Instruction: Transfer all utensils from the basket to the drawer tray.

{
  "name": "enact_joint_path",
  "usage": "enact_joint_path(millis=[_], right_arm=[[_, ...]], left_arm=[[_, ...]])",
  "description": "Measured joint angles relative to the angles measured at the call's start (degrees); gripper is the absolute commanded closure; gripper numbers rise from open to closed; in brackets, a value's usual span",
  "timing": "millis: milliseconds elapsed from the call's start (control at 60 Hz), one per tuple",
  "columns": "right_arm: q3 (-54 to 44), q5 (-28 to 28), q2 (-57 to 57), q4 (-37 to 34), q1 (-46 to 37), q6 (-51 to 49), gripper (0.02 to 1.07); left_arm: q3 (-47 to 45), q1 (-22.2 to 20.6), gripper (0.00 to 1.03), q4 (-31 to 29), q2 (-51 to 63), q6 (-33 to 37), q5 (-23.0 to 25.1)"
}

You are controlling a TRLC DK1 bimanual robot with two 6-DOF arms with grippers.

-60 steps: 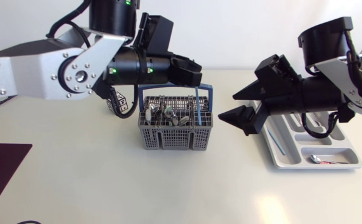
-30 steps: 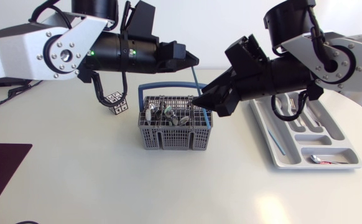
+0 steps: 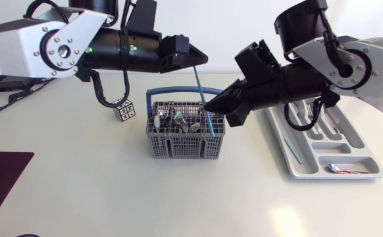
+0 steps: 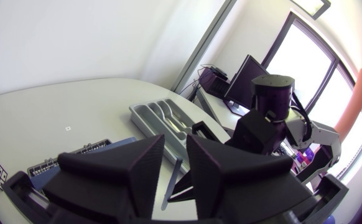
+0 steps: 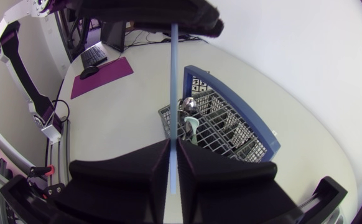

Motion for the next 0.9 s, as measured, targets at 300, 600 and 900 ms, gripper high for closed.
enact_joint_path(millis=[300, 600, 900], right_arm=[[-4.6, -0.2, -0.8, -0.2, 0.7, -0.2, 1.02], [-8.9, -2.4, -8.5, -8.8, -14.3, -5.9, 1.02], [-5.6, 4.0, -2.0, -12.9, -35.7, -8.5, 1.02]], left_arm=[[3.0, 1.9, 0.31, -0.4, -2.3, -0.9, 0.8], [4.8, 10.4, 0.29, -5.4, -10.0, 3.2, -2.5], [-3.0, 6.6, 0.29, -12.9, -12.8, 20.3, -11.8]])
